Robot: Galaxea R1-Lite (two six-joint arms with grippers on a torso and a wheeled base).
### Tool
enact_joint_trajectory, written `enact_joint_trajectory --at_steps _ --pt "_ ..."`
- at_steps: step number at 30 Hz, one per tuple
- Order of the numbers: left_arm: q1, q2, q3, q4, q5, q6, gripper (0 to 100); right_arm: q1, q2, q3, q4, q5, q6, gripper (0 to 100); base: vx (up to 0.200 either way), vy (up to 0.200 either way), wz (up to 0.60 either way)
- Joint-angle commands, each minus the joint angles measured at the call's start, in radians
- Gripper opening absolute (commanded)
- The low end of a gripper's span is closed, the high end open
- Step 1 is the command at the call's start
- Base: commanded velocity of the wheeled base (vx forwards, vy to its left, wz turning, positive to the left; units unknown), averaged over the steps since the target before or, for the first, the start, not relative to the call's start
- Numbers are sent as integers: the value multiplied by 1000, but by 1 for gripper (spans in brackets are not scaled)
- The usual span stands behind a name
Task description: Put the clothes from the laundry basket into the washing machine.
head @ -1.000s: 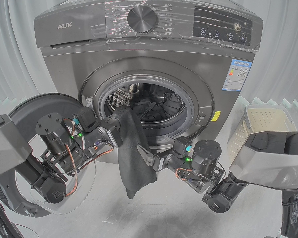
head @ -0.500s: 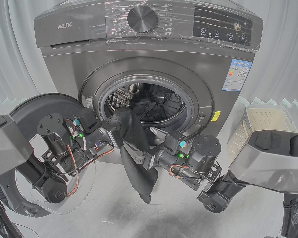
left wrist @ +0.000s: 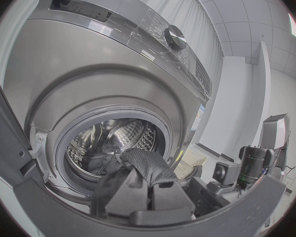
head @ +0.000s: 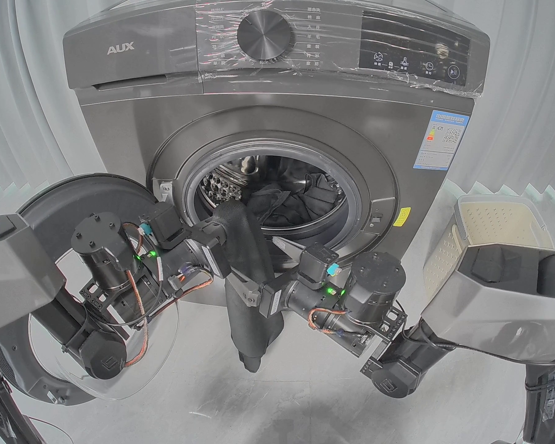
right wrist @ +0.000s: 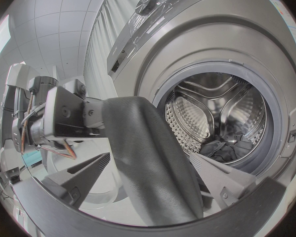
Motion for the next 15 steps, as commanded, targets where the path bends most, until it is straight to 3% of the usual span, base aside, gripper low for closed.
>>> enact_joint_trajectory --at_steps 1,7,12,15 --pt "-5 -1 1 -1 0 -1 0 -25 45 -39 16 -1 -2 100 0 0 0" --pt "-2 -4 0 -1 0 -1 0 0 50 -69 24 -1 -4 100 0 0 0" --pt "-4 -9 1 -1 0 -1 0 -20 64 -72 36 -4 -13 100 0 0 0" --pt "-5 -10 3 -1 -2 -1 0 -36 65 -82 42 -37 -9 100 0 0 0"
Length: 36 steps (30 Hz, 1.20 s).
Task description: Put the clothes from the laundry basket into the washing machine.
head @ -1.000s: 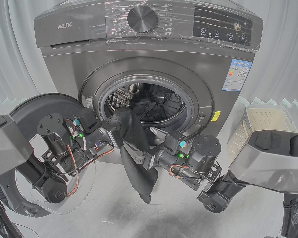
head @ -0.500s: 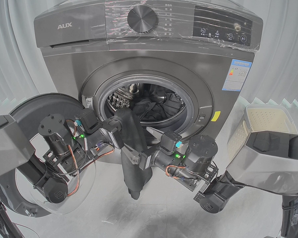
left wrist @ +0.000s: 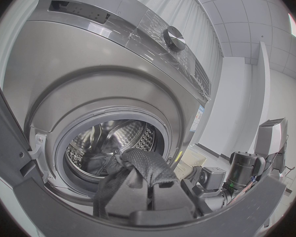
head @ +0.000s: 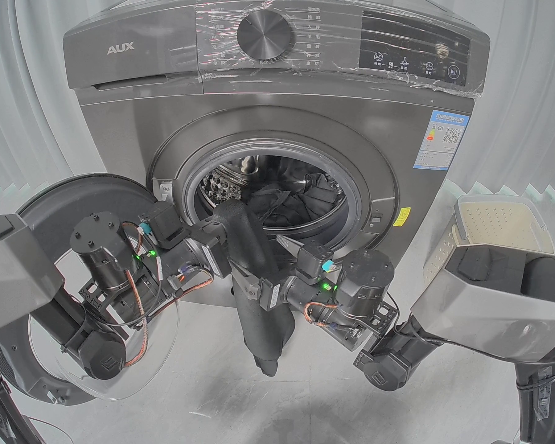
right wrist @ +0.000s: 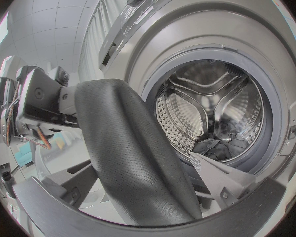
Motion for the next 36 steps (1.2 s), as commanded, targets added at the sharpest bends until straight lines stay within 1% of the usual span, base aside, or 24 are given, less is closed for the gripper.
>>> enact_joint_trajectory --at_steps 1,10,11,17,22,24,25,26,29,30,32,36 --pt "-3 -6 7 -1 -1 -1 0 -15 12 -18 5 -20 3 100 0 0 0" --pt "-19 -9 21 -1 -14 3 0 1 56 -64 9 -21 6 100 0 0 0" --pt "-19 -9 22 -1 -14 3 0 2 59 -67 9 -25 6 0 0 0 0" --pt "-20 -9 22 -1 -15 -1 0 4 50 -69 2 -29 9 0 0 0 0" --pt "-11 -5 24 -1 -21 -2 0 4 25 -41 -6 -29 15 0 0 0 0" --pt "-9 -5 18 -1 -23 -8 0 7 8 -23 -12 -31 23 0 0 0 0" --pt "-9 -5 16 -1 -23 -8 100 7 7 -19 -12 -31 23 0 0 0 0" --pt "-8 -3 12 -1 -21 -14 100 7 -10 -3 -14 -31 26 0 0 0 0" --pt "8 4 10 -1 -20 -20 100 -1 -50 30 -15 -34 30 0 0 0 0" --pt "8 4 10 -1 -20 -20 100 -1 -50 30 -15 -34 30 0 0 0 0" --pt "24 18 12 -1 -20 -19 100 -18 -107 63 -15 -34 43 0 0 0 0" --pt "34 34 10 -1 -20 -17 100 -55 -156 114 -15 -34 44 0 0 0 0"
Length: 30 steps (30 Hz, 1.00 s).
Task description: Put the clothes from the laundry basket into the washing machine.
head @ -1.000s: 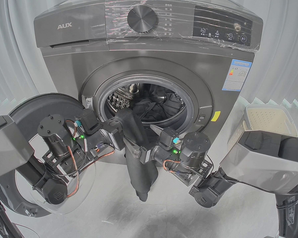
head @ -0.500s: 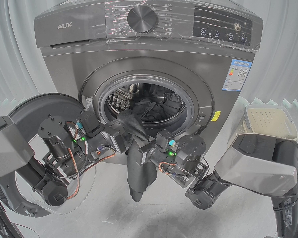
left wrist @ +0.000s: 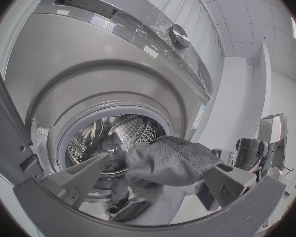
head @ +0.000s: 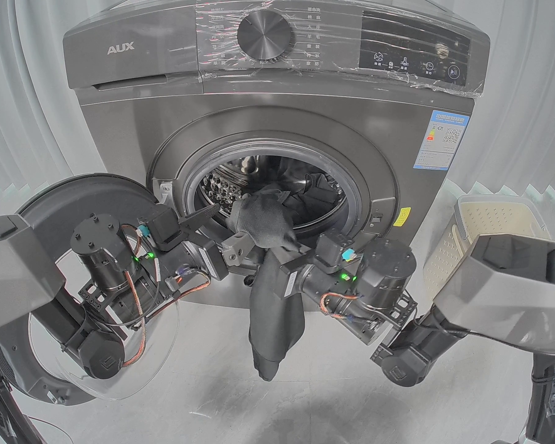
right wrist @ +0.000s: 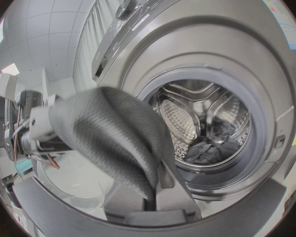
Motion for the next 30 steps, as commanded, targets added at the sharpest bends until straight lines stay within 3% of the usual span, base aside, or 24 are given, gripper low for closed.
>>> enact_joint_trajectory --at_steps 1,8,30 --pt "19 28 -1 0 0 1 100 -42 -93 63 -2 0 3 0 0 0 0" --pt "64 70 -2 0 -1 4 100 -62 -152 107 -2 -1 6 0 0 0 0" --pt "64 233 9 -2 -10 15 100 -42 -282 172 -2 2 20 0 0 0 0"
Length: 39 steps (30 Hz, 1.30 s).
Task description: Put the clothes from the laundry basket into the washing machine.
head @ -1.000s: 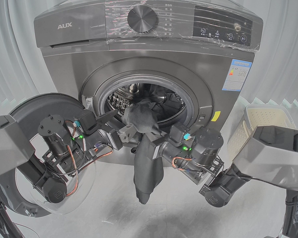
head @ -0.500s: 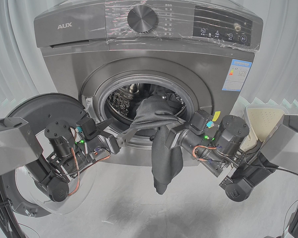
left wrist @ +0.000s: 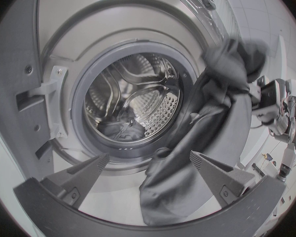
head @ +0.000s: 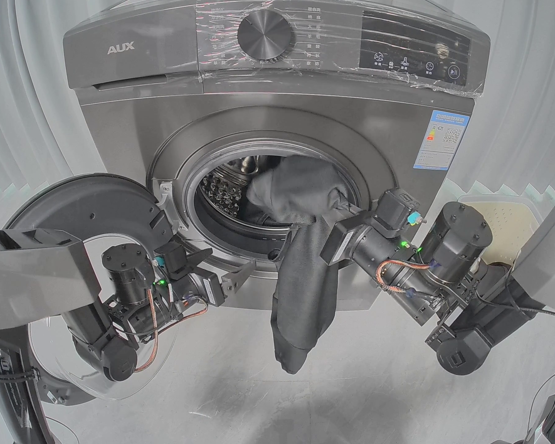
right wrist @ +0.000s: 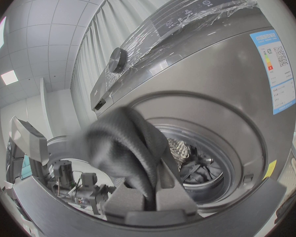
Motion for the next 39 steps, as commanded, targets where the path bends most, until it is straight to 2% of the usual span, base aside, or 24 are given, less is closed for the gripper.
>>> enact_joint_trajectory --at_steps 1,8,22,27,31,36,39 --pt "-5 56 -5 -16 -4 2 100 8 -39 16 15 4 -1 0 0 0 0" --pt "-9 101 -8 -16 -4 34 100 11 -65 32 15 5 1 0 0 0 0" --pt "-29 136 -11 -17 -6 39 100 55 -81 62 13 4 5 0 0 0 0" --pt "-43 173 -50 -16 -6 66 100 69 -98 95 13 5 4 0 0 0 0" --pt "-52 188 -62 -16 -8 76 100 71 -104 95 15 5 4 0 0 0 0" --pt "-55 199 -76 -16 -51 76 100 77 -104 97 15 4 4 0 0 0 0" --pt "-57 208 -79 -17 -57 76 100 86 -104 97 15 4 4 0 0 0 0"
